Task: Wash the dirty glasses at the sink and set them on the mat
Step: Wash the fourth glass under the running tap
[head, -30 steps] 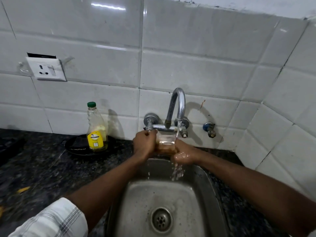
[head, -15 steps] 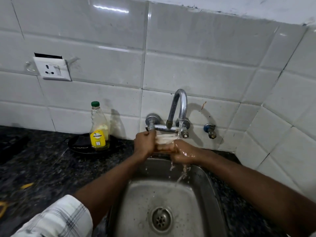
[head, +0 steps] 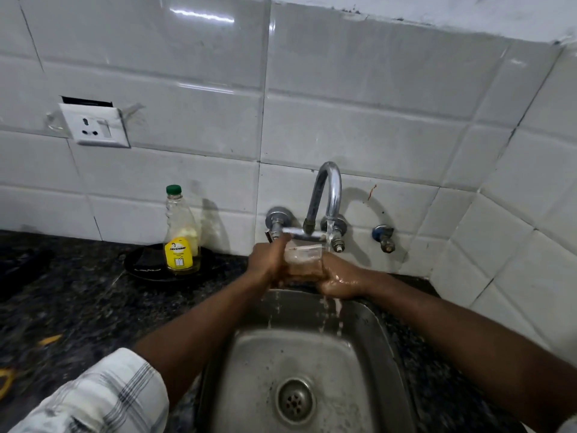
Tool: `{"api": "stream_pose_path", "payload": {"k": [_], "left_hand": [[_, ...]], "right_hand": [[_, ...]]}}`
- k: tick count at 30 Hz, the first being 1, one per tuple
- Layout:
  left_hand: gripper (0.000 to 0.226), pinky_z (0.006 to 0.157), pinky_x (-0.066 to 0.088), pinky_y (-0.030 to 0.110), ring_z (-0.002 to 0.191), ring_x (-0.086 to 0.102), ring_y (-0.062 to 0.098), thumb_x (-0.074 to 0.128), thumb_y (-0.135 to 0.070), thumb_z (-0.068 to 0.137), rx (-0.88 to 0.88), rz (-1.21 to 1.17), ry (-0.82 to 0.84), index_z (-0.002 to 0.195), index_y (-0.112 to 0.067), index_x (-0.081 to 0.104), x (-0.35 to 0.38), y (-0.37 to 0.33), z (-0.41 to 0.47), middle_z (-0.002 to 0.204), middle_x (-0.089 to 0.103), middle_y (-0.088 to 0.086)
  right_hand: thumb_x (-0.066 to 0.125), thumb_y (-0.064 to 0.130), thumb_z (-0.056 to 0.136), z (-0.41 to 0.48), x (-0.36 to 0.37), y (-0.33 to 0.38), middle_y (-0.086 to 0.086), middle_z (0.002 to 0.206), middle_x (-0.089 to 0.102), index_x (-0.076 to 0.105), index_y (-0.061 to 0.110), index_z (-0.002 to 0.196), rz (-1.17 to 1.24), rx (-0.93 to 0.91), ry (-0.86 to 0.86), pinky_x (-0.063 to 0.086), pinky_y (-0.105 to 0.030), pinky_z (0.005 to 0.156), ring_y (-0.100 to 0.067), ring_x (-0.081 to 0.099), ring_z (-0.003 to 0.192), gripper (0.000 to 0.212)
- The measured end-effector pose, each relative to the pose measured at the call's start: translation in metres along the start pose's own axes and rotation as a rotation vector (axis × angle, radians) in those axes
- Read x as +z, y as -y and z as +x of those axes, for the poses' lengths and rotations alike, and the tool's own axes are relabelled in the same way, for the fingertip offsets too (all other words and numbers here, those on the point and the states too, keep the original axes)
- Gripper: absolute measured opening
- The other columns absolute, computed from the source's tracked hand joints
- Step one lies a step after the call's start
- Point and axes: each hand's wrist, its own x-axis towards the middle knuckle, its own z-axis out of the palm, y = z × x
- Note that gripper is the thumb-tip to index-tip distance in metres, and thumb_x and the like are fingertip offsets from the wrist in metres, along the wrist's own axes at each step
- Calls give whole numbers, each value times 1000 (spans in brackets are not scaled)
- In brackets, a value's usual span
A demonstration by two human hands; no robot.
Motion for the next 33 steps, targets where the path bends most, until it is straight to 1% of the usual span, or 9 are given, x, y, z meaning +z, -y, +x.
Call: {"api": "stream_pose_path", "payload": {"k": [3,8,11,13,15,18,28,30,33], "left_hand": [[20,63,54,30,74,66,21,61,-29,95,446,22,-250,81,-17,66,4,11,0,77,70,3],[55,45,43,23,55,63,22,42,-61,96,-281,-3,91,100,-11,66,-1,-8,5,81,72,11],[33,54,50,28,70,66,24,57,-43,96,187,-3,-154,89,-13,67,2,4,0,81,71,7],[20,61,54,34,72,66,27,62,-30,94,450,28,-227,81,-15,67,3,15,-3,77,69,4],[27,55,50,33,63,64,28,56,-33,95,195,33,-142,83,-11,66,2,11,3,73,69,7],[38,49,42,25,61,61,23,48,-44,95,-321,17,172,103,-9,61,-3,0,1,82,69,12],[25,62,59,46,81,71,36,54,-31,98,212,-356,-140,98,-10,66,24,23,-2,91,73,14],[28,59,56,43,75,69,37,52,-30,95,130,-305,-208,88,-9,68,24,19,4,84,71,17],[43,41,39,25,49,56,22,35,-37,98,-288,-319,50,94,-4,63,23,7,9,66,66,11]], "right_hand": [[52,-17,72,2,0,-1,7,121,67,64,28,121,135,4,-33,53,-43,96,-12,63,115,68],[53,-2,80,0,-5,2,6,114,69,65,15,124,-82,14,-6,52,-30,97,-2,62,104,48],[57,-1,71,4,-2,2,-9,113,69,63,8,122,68,103,-6,53,-50,94,-23,65,108,53],[57,-4,67,5,-3,2,-6,125,66,61,9,129,91,129,6,53,-42,97,-16,64,113,64],[56,-8,74,2,-3,9,1,127,65,61,13,130,29,129,75,53,-30,95,-4,64,106,61],[60,-5,83,2,1,-3,-3,115,68,64,19,121,58,117,92,54,-45,91,-16,66,103,44],[79,10,78,13,2,6,0,89,76,72,17,92,548,184,-408,58,-24,74,-12,73,83,17],[79,7,77,14,0,10,2,82,75,72,19,87,512,120,-417,56,-23,68,-8,73,76,17],[80,8,77,11,-1,10,7,75,73,72,22,81,353,55,-395,55,-17,63,-5,71,71,17]]}}
